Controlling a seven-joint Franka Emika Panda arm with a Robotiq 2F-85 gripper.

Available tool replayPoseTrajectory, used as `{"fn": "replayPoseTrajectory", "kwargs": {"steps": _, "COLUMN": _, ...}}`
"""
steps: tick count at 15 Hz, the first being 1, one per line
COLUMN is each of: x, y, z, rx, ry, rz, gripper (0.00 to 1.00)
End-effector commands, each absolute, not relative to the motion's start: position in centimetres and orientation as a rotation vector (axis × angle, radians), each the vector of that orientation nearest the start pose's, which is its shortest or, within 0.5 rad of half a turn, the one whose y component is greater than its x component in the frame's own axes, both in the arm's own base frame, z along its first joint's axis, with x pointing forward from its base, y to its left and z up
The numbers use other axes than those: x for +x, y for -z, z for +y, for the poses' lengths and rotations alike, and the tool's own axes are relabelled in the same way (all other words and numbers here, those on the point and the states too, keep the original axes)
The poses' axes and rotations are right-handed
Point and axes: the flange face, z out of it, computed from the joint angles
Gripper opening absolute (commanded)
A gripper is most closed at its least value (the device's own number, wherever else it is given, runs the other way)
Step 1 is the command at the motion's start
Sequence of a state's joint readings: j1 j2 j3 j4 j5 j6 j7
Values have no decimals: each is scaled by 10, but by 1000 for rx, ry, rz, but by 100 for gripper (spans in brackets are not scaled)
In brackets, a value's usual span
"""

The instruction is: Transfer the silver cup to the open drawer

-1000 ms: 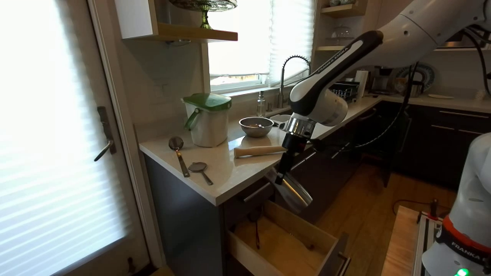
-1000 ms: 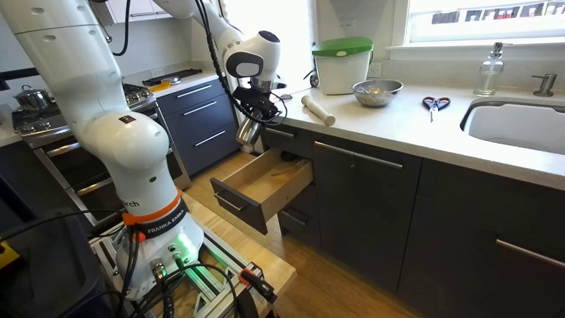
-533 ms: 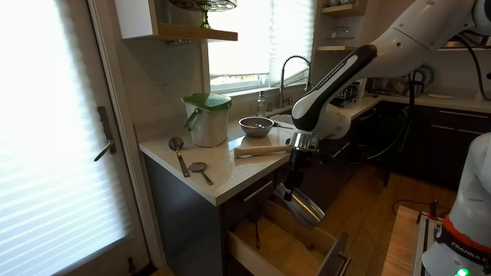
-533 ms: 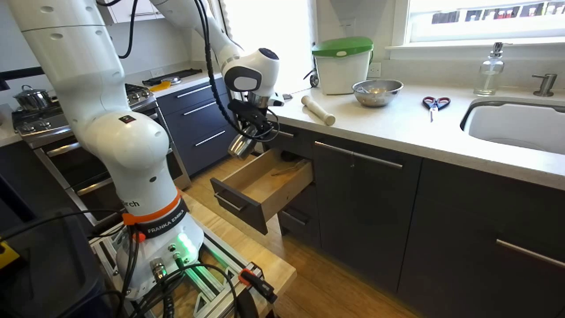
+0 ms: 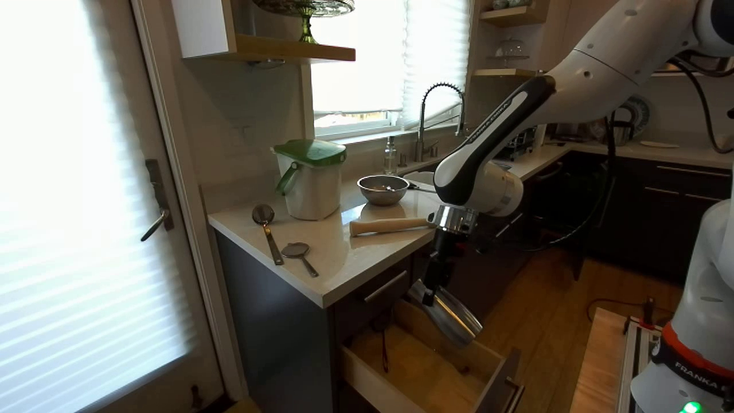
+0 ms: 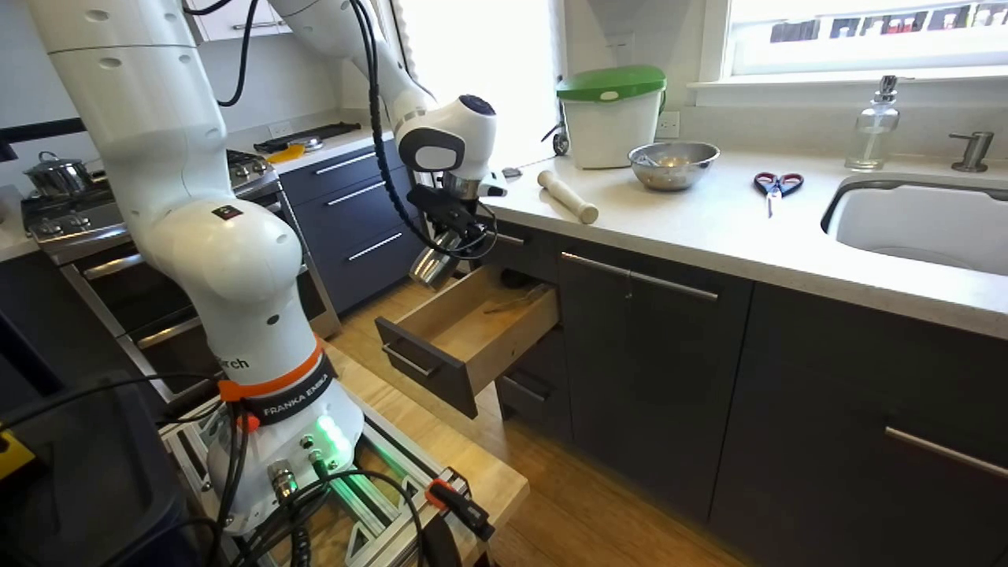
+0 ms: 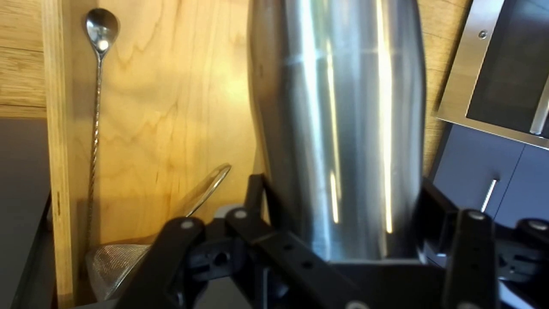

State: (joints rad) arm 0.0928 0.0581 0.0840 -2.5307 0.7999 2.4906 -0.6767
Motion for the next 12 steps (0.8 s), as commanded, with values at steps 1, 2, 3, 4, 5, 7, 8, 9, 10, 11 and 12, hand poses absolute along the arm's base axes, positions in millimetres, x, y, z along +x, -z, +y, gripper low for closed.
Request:
{"fn": "replayPoseTrajectory", "kwargs": {"steps": 1, "x": 442, "y": -245, "z": 75, "rx": -2672, "ry": 28, "rz": -244, "gripper": 57}}
{"fn": "replayPoseTrajectory", "kwargs": {"steps": 2, "x": 445, "y": -237, "z": 78, "rx": -2677, "ry": -7, "rz": -238, "gripper": 57}}
{"fn": "replayPoseTrajectory", "kwargs": {"steps": 3, "x": 447, "y": -233, "z": 79, "rx": -2684, "ry": -24, "rz": -234, "gripper": 57}}
{"fn": "replayPoseTrajectory", "kwargs": {"steps": 4, "x": 450, "y": -227, "z": 81, "rx": -2683, "ry": -43, "rz": -231, "gripper": 57}}
{"fn": "replayPoseTrajectory", "kwargs": {"steps": 5, "x": 452, "y": -222, "z": 81, "rx": -2686, "ry": -59, "rz": -221, "gripper": 57}}
{"fn": "replayPoseTrajectory", "kwargs": {"steps": 7, "x": 455, "y": -208, "z": 81, "rx": -2692, "ry": -99, "rz": -198, "gripper": 57}}
{"fn": "replayPoseTrajectory", "kwargs": {"steps": 8, "x": 456, "y": -201, "z": 81, "rx": -2693, "ry": -120, "rz": -186, "gripper": 57}}
{"fn": "replayPoseTrajectory", "kwargs": {"steps": 9, "x": 456, "y": -192, "z": 81, "rx": -2697, "ry": -144, "rz": -171, "gripper": 57}}
{"fn": "replayPoseTrajectory", "kwargs": {"steps": 10, "x": 457, "y": -185, "z": 81, "rx": -2701, "ry": -162, "rz": -159, "gripper": 57}}
{"fn": "replayPoseTrajectory", "kwargs": {"steps": 11, "x": 458, "y": -177, "z": 80, "rx": -2706, "ry": -184, "rz": -140, "gripper": 57}}
{"fn": "replayPoseTrajectory", "kwargs": {"steps": 12, "x": 458, "y": -170, "z": 80, "rx": -2707, "ry": -202, "rz": -125, "gripper": 57}}
